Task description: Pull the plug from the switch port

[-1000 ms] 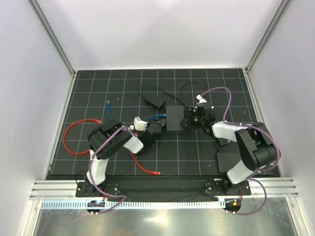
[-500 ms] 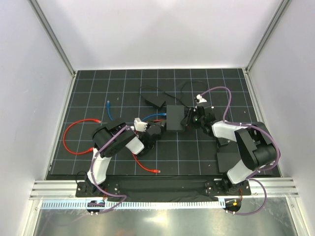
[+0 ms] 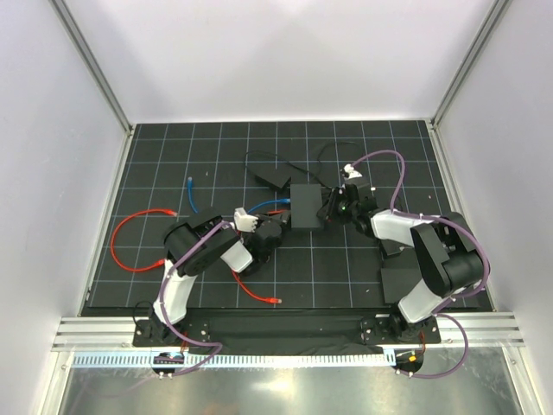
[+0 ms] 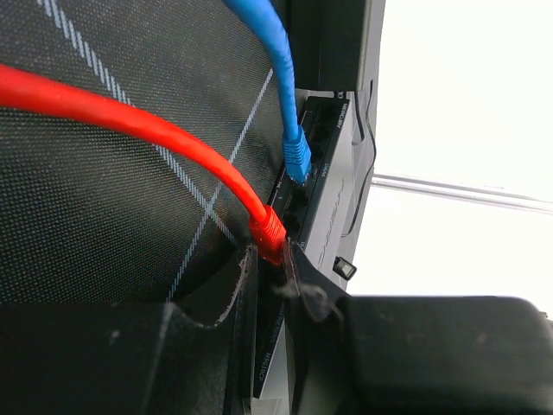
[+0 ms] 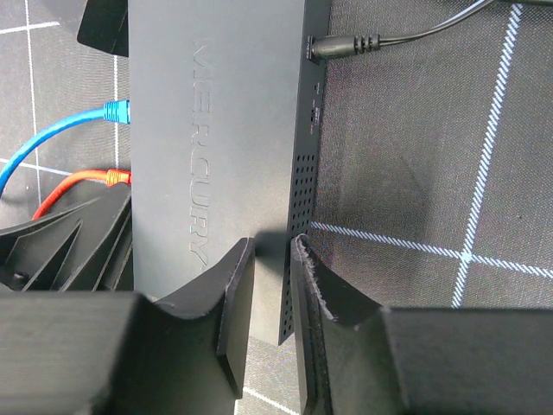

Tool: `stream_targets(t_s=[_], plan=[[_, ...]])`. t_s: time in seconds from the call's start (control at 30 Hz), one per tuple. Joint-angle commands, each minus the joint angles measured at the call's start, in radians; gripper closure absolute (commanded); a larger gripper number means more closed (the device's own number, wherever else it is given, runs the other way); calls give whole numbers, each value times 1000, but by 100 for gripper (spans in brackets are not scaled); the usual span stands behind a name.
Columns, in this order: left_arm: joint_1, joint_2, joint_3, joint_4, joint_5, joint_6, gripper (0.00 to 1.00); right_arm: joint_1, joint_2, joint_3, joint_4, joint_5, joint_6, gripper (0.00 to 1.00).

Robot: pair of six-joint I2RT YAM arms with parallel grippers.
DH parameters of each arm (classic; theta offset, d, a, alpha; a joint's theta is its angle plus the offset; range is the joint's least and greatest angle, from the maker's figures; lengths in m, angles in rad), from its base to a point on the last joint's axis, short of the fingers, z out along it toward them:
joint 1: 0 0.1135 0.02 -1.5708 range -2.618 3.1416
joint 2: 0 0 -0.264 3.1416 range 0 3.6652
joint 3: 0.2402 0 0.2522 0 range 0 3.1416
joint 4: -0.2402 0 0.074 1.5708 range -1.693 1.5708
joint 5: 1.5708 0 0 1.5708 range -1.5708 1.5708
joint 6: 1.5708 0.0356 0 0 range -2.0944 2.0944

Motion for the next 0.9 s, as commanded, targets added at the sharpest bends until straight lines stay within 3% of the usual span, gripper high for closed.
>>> stream_targets(t_s=[0.0, 0.27, 0.4, 0.53, 0.87], plan=[[-7, 20, -10, -1, 6, 60, 100, 7, 0, 16, -21, 27, -22, 69], [-8, 34, -15, 28, 36, 75, 100, 70, -114, 131, -194, 195, -123, 63], [-8, 29, -16, 35, 39, 78, 100, 119, -85, 214, -282, 189, -140, 62], [-8, 26, -20, 40, 58, 86, 100, 150, 5, 332, -295, 83, -164, 63], [-5, 18, -61, 60, 63, 124, 100, 230, 96, 351, -230, 119, -215, 79]])
